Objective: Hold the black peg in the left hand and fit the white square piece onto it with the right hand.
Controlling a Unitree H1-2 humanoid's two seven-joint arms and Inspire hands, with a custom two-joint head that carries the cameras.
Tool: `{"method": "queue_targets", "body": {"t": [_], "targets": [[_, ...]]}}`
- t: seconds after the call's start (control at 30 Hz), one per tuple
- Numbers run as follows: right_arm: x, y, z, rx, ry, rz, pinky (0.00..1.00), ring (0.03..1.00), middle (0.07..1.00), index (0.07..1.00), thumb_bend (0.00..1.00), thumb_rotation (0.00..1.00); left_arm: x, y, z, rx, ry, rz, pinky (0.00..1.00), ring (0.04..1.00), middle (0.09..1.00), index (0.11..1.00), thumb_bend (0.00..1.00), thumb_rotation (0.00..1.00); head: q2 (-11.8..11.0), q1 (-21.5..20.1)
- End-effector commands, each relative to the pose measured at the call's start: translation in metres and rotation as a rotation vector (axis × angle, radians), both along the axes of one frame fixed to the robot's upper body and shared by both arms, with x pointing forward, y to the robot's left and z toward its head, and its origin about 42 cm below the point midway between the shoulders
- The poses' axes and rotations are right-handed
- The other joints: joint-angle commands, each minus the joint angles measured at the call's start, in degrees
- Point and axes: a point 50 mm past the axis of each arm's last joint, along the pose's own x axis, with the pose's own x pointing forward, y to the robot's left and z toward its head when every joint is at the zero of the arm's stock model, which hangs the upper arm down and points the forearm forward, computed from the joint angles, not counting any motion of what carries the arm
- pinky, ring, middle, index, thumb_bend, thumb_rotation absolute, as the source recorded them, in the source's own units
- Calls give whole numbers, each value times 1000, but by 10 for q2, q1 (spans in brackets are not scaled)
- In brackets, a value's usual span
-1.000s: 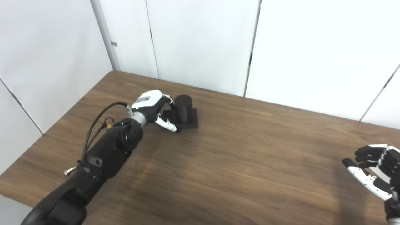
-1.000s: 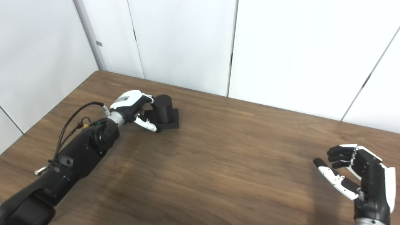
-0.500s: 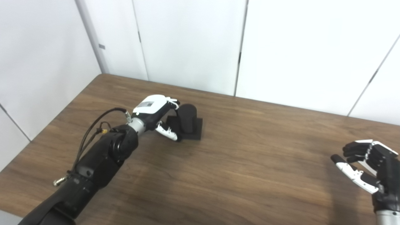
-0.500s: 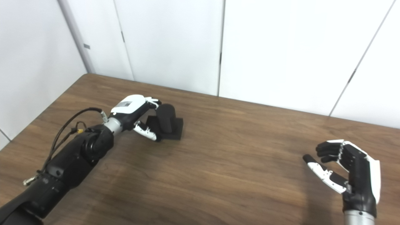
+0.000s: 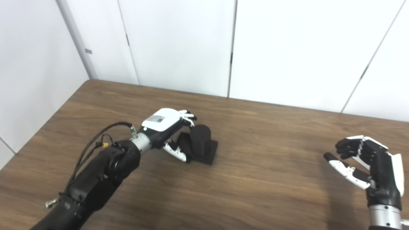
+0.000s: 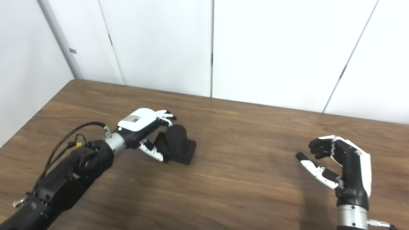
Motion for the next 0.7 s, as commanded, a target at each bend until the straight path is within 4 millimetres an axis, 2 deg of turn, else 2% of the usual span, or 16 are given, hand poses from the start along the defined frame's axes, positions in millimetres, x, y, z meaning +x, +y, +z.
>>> {"method": "queue_targets", "body": {"t": [0.0,0.17,0.67], "targets": [[7,1,17,-22,-95,10,415,493,506,470,515,0,4,-7,21,-28,-59,-53,810,969,905,488,524,68,2,-3],[8,3,18,-11,-95,9,416,490,508,469,514,0,-1,-19,11,-29,-33,-123,762,948,892,487,523,73,6,-10],[9,10,18,3,-94,12,420,495,506,472,515,0,-15,-63,-28,-58,113,-292,769,936,878,487,524,69,11,-48]]}}
